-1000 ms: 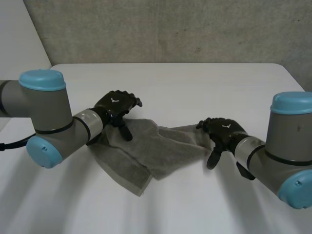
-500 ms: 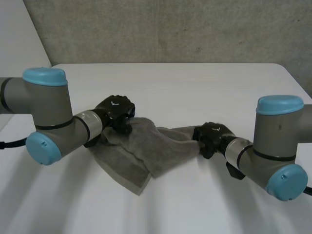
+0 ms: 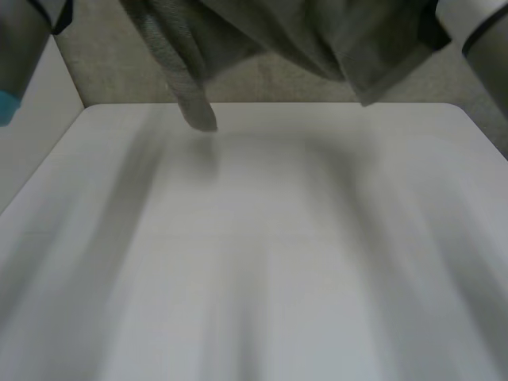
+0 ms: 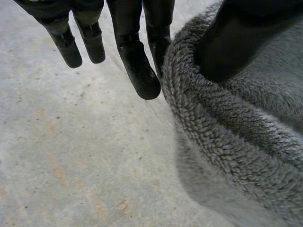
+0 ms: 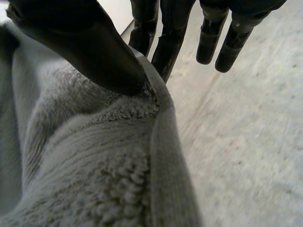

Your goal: Fold the towel.

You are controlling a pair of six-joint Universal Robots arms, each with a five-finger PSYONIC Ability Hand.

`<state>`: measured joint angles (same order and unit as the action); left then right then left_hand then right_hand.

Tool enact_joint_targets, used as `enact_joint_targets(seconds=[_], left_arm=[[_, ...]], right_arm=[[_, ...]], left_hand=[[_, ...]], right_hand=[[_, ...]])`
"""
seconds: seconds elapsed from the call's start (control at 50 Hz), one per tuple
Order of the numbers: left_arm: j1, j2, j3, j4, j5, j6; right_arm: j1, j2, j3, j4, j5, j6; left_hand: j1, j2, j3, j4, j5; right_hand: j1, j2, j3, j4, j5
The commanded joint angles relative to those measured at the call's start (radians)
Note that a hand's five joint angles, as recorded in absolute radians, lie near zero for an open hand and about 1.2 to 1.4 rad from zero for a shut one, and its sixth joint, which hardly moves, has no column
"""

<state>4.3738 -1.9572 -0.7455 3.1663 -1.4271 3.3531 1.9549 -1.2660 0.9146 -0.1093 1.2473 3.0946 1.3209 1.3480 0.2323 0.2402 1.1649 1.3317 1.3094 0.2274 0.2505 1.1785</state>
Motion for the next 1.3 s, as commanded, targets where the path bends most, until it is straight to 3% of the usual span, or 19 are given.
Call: enact_joint_targets(seconds=[0.02, 0.06, 0.1, 0.18, 0.28, 0.32, 0.44, 0.74, 0.9, 1.16, 1.3], left_arm=[[0.056, 0.127, -0.391, 0.159, 0.082, -0.017], [0.061, 0.139, -0.571, 0.213, 0.157, -0.015], [0.059, 0.141, -0.657, 0.231, 0.184, -0.014], [0.053, 0.133, -0.819, 0.262, 0.224, -0.009], [0.049, 0.063, -1.0, 0.353, 0.234, 0.098], [0.049, -0.018, -1.077, 0.42, 0.224, 0.236], [0.049, -0.062, -1.106, 0.432, 0.217, 0.356], [0.066, -0.014, -1.094, 0.434, 0.201, 0.31], [0.067, -0.072, -0.948, 0.406, 0.206, 0.289], [0.165, -0.27, -0.568, 0.028, 0.214, 0.295], [0.167, -0.328, -0.48, -0.005, 0.215, 0.301]], right_arm=[[-0.008, -0.07, 0.311, 0.031, -0.071, -0.159], [-0.008, -0.078, 0.376, 0.039, -0.071, -0.215], [-0.007, -0.088, 0.492, 0.043, -0.066, -0.322], [-0.011, -0.113, 0.607, 0.045, -0.068, -0.399], [-0.013, -0.118, 0.751, 0.033, -0.075, -0.45], [-0.017, -0.115, 0.78, 0.031, -0.074, -0.456], [-0.059, -0.064, 0.84, 0.025, -0.085, -0.458], [-0.064, -0.056, 0.854, 0.019, -0.085, -0.456], [-0.062, -0.055, 0.865, 0.002, -0.083, -0.456], [-0.064, -0.05, 0.877, 0.002, -0.085, -0.456], [-0.065, -0.03, 0.876, 0.0, -0.086, -0.458]], left_hand=[[0.067, 0.04, -0.058, -0.066, 0.048], [0.041, 0.013, -0.058, -0.066, 0.022], [0.017, -0.01, -0.058, -0.066, -0.001], [-0.109, -0.136, -0.058, -0.066, -0.128], [-0.344, -0.371, -0.058, -0.066, -0.363], [-0.581, -0.608, -0.058, -0.066, -0.6], [-0.737, -0.765, -0.058, -0.066, -0.756], [-0.884, -0.911, -0.058, -0.066, -0.903], [-0.89, -0.917, -0.058, -0.066, -0.909], [-0.881, -0.908, -0.058, -0.066, -0.9], [-0.884, -0.911, -0.058, -0.066, -0.903]], right_hand=[[0.065, 0.087, -0.053, -0.076, 0.043], [0.065, 0.087, -0.053, -0.076, 0.043], [0.065, 0.087, -0.053, -0.076, 0.043], [0.065, 0.087, -0.053, -0.076, 0.043], [0.065, 0.087, -0.053, -0.076, 0.043], [0.065, 0.087, -0.053, -0.076, 0.043], [0.065, 0.087, -0.053, -0.076, 0.043], [0.065, 0.087, -0.053, -0.076, 0.043], [0.065, 0.087, -0.053, -0.076, 0.043], [0.065, 0.087, -0.053, -0.076, 0.043], [0.065, 0.087, -0.053, -0.076, 0.043]])
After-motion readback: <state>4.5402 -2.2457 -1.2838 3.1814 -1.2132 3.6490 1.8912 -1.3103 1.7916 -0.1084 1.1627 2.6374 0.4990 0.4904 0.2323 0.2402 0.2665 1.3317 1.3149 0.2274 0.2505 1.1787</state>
